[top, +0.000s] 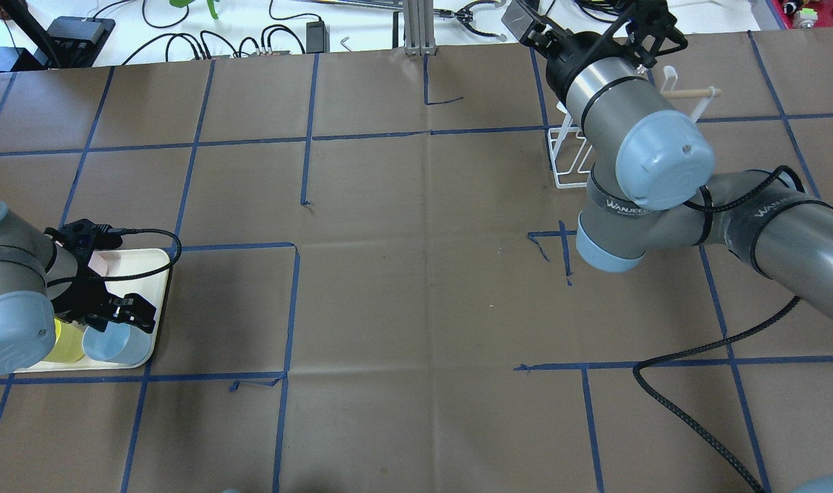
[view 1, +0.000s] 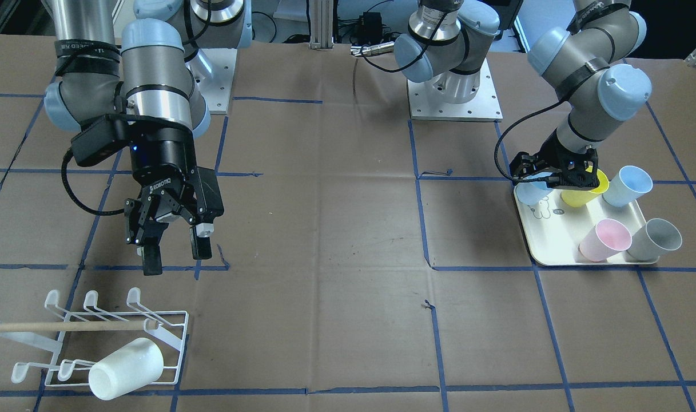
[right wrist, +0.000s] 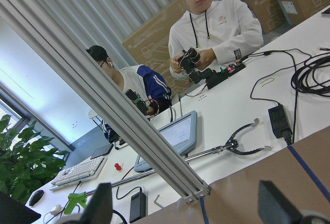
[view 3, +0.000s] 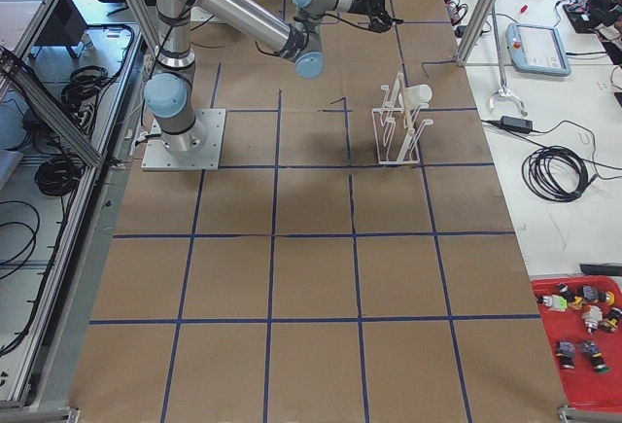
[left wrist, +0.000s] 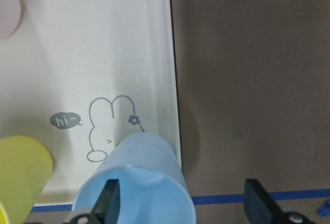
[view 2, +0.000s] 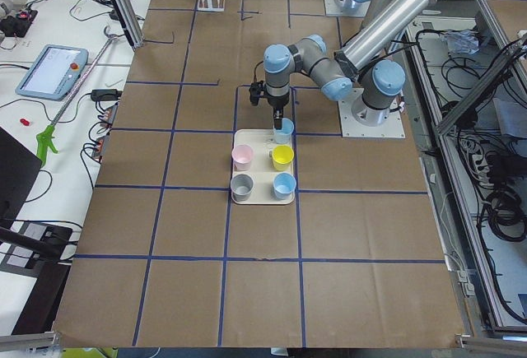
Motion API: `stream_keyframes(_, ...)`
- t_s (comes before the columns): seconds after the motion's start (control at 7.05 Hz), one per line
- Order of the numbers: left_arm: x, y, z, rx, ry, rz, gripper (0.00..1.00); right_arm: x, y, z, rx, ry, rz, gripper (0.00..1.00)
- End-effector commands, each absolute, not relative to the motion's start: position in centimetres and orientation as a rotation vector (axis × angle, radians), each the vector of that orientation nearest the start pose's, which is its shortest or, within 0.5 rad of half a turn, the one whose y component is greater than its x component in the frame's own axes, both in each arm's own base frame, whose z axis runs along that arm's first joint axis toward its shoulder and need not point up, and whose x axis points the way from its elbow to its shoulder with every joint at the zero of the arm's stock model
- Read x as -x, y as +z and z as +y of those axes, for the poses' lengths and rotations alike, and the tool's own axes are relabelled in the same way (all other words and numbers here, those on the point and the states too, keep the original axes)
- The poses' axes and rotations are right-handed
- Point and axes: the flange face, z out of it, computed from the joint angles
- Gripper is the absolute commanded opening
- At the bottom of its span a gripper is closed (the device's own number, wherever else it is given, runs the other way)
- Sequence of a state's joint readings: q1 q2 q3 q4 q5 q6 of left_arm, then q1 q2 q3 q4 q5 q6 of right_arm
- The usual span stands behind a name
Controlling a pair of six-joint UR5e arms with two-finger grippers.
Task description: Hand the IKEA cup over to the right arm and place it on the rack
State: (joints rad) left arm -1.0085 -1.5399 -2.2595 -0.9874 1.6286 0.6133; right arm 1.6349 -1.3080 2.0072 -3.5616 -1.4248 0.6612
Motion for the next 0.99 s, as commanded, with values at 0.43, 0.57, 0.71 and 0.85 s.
stream_keyframes(0.43, -10.0, 24.0, -39.5, -0.077, 0.183, 3.137, 0.0, -21.9, 37.5, -48.7, -0.75, -1.185, 1.94, 1.0)
stream_keyframes(0.57, -10.1, 24.6, -39.8, -0.083, 0.163, 3.13, 0.0, -22.0, 37.7, -48.5, -0.783, -1.168, 1.9, 1.0)
stream_keyframes(0.71, -10.2, 25.3, -39.8, -0.082, 0.141, 3.118, 0.0, -22.2, 37.5, -48.3, -0.856, -1.091, 1.846, 1.0)
stream_keyframes(0.85, -10.9, 26.5, -40.3, -0.078, 0.144, 3.062, 0.0, -23.1, 37.8, -47.8, -0.904, -1.005, 1.786, 1.0)
